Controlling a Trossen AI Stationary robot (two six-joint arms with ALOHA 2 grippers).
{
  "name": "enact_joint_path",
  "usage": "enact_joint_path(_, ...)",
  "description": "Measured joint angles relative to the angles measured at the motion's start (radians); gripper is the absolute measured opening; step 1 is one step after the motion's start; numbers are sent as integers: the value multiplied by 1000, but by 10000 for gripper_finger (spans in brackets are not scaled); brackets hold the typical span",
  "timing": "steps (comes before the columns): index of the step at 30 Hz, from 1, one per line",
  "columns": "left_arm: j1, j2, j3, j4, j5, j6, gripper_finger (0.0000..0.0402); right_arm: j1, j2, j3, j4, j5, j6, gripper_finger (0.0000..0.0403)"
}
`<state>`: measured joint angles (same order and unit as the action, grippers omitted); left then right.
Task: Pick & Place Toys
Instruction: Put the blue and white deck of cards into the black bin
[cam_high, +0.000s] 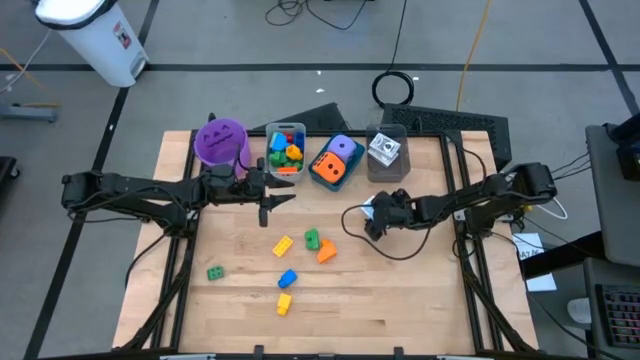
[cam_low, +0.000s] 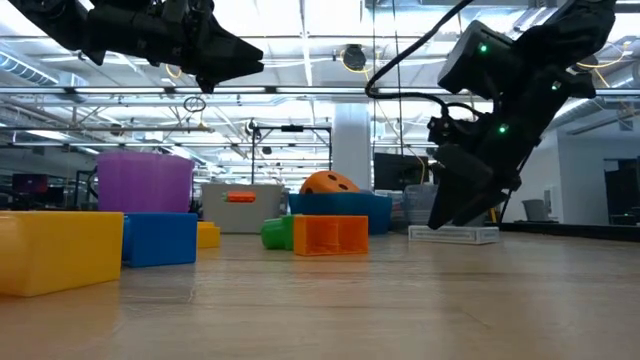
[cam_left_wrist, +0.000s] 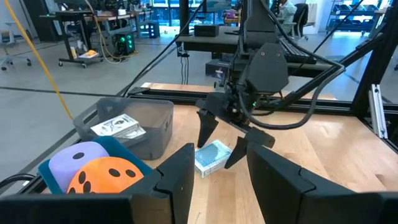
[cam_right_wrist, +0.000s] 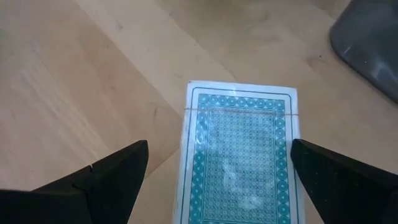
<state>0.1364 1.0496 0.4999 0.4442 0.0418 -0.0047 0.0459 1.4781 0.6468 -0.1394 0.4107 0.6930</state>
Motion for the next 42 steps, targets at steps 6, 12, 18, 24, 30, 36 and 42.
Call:
enact_joint_path(6, 0, 0, 0, 0, 0, 1, 152, -5, 5, 0, -5, 26, 0, 389)
enact_joint_path(12, 0, 0, 0, 0, 0, 1, 152, -7, 6, -2, -58, 86, 0, 389)
enact_joint_path(18, 0, 0, 0, 0, 0, 1, 152, -14, 6, -2, -77, 87, 2, 389)
enact_joint_path(24, 0, 0, 0, 0, 0, 1, 152, -34, 5, -11, -72, 89, 2, 389)
enact_joint_path(30, 0, 0, 0, 0, 0, 1, 152, -63, 3, -57, -49, 112, 37, 389)
enact_joint_path(36, 0, 0, 0, 0, 0, 3, 152, -75, 3, -79, -47, 97, 68, 375)
enact_joint_path(42, 0, 0, 0, 1, -11, 3, 152, -75, 4, -79, -33, 90, 60, 332)
